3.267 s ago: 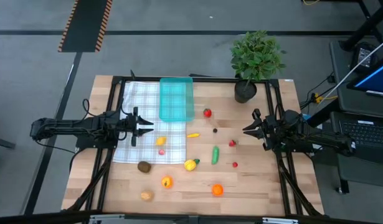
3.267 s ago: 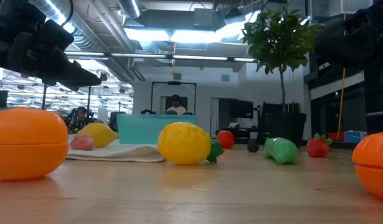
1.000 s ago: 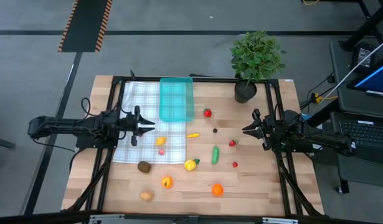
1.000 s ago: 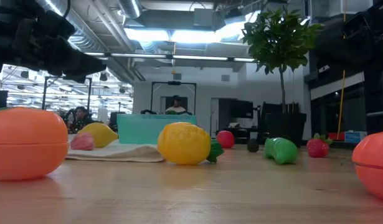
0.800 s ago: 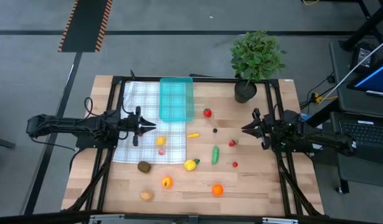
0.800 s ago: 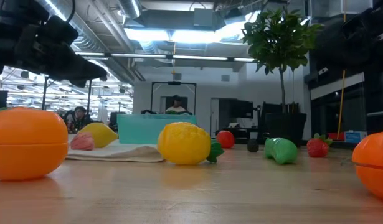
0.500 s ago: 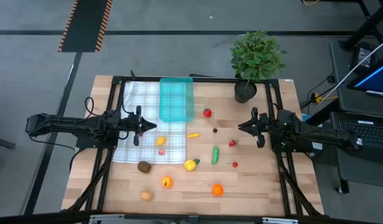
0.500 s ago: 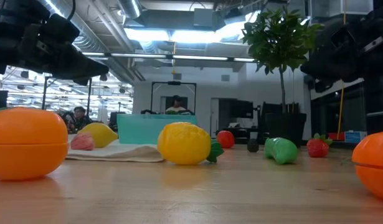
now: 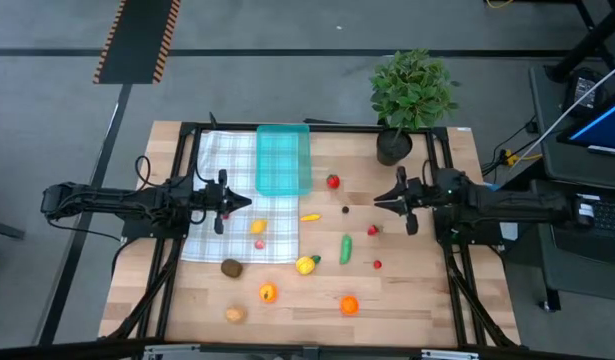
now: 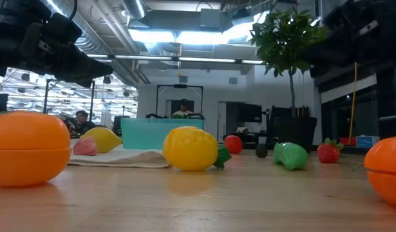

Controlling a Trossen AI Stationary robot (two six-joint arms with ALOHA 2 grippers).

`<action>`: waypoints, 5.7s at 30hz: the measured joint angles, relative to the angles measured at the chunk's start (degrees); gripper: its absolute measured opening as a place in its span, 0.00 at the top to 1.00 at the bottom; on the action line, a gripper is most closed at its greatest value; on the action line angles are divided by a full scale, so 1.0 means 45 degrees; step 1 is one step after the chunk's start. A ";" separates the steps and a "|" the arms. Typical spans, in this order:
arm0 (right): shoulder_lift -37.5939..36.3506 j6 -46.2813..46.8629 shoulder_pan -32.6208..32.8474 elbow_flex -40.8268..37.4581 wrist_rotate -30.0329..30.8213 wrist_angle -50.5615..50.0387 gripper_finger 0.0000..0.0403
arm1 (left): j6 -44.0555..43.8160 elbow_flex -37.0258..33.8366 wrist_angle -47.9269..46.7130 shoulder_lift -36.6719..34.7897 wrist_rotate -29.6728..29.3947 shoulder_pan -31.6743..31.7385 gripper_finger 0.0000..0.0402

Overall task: Pick and placing Produce into tupperware
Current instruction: Put the top red strawberry into the blue bin

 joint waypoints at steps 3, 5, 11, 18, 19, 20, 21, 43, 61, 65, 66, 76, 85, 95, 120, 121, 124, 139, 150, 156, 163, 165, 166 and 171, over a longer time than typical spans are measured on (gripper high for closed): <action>0.0765 0.0190 0.0263 0.0334 0.0839 0.0134 0.85 | 0.0000 0.0000 0.0000 0.0000 0.0000 0.0000 0.93; 0.1335 0.0190 0.0474 0.0598 0.1345 0.0127 0.85 | 0.0041 0.0000 -0.0008 0.0000 0.0000 0.0004 0.92; 0.2952 -0.0819 0.1001 0.1614 0.1817 0.0227 0.85 | 0.0083 0.0000 -0.0024 0.0000 0.0000 0.0004 0.89; 0.4234 -0.0715 0.1006 0.2501 0.2428 0.0218 0.82 | 0.0097 0.0000 -0.0027 0.0000 -0.0005 0.0004 0.87; 0.4344 -0.0718 0.1006 0.2547 0.2453 0.0208 0.80 | 0.0097 0.0000 -0.0029 0.0000 -0.0010 -0.0001 0.86; 0.4450 -0.0717 0.1006 0.2585 0.2453 0.0246 0.77 | 0.0097 0.0000 -0.0029 0.0000 -0.0015 0.0002 0.86; 0.4543 -0.0708 0.1006 0.2598 0.2453 0.0416 0.74 | 0.0097 0.0000 -0.0029 0.0000 -0.0015 0.0004 0.86; 0.5776 -0.0679 0.1001 0.2603 0.4273 0.2007 0.20 | 0.0097 0.0000 -0.0034 0.0000 -0.0034 0.0004 0.92; 0.9802 0.2162 0.1006 0.6741 0.8456 -0.2061 0.20 | 0.0102 0.0000 -0.0268 -0.0005 -0.0029 -0.0001 0.96; 1.0743 0.3770 0.1010 0.8196 0.8419 -0.4372 0.20 | 0.0095 0.0000 -0.0856 -0.0005 -0.0029 0.0004 0.93; 1.0959 0.4158 0.1010 0.8532 0.8410 -0.4907 0.20 | 0.0090 0.0000 -0.0964 -0.0005 -0.0029 0.0000 0.93; 1.2624 0.6359 0.0809 1.0833 0.7635 -0.7586 0.20 | 0.0086 0.0000 -0.1332 -0.0005 -0.0029 0.0003 0.86; 1.3400 0.8008 0.0459 1.1054 0.7322 -0.8666 0.20 | 0.0063 0.0000 -0.1562 -0.0005 -0.0025 0.0004 0.81; 1.4736 0.7957 0.0129 1.1054 0.7319 -0.8478 0.20 | 0.0068 0.0000 -0.1559 -0.0005 -0.0024 0.0003 0.77; 1.5953 0.7855 -0.0128 1.1035 0.7345 -0.7207 0.20 | 0.0083 0.0000 -0.1781 0.0000 -0.0019 -0.0001 0.81; 1.6018 0.7855 -0.0165 1.1035 0.7346 -0.7050 0.20 | 0.0083 0.0000 -0.1805 0.0000 -0.0019 -0.0001 0.82; 1.6260 0.7824 -0.0277 1.1035 0.7344 -0.6998 0.20 | 0.0087 0.0000 -0.1802 0.0000 -0.0019 -0.0001 0.82; 1.7358 0.6550 -0.0481 1.1035 0.7354 -0.5821 0.20 | 0.0096 0.0000 -0.1797 0.0000 -0.0024 0.0004 0.77; 1.7325 0.6606 -0.0485 1.1035 0.7342 -0.5981 0.23 | 0.0097 0.0000 -0.1795 0.0000 -0.0024 0.0002 0.74; 1.7320 0.6606 -0.0490 1.1035 0.7329 -0.6004 0.35 | 0.0097 0.0000 -0.1792 0.0000 -0.0024 0.0003 0.77; 1.7311 0.6606 -0.0492 1.1040 0.7354 -0.6035 0.47 | 0.0097 0.0000 -0.1792 0.0000 -0.0024 0.0000 0.81; 1.7311 0.6606 -0.0495 1.1040 0.7359 -0.6048 0.50 | 0.0097 0.0000 -0.1792 0.0000 -0.0024 0.0001 0.82; 1.7311 0.6606 -0.0495 1.1040 0.7363 -0.6044 0.51 | 0.0097 0.0000 -0.1792 0.0000 -0.0024 0.0001 0.83; 1.7311 0.6606 -0.0495 1.1040 0.7373 -0.6048 0.52 | 0.0097 0.0000 -0.1792 0.0000 -0.0024 0.0004 0.85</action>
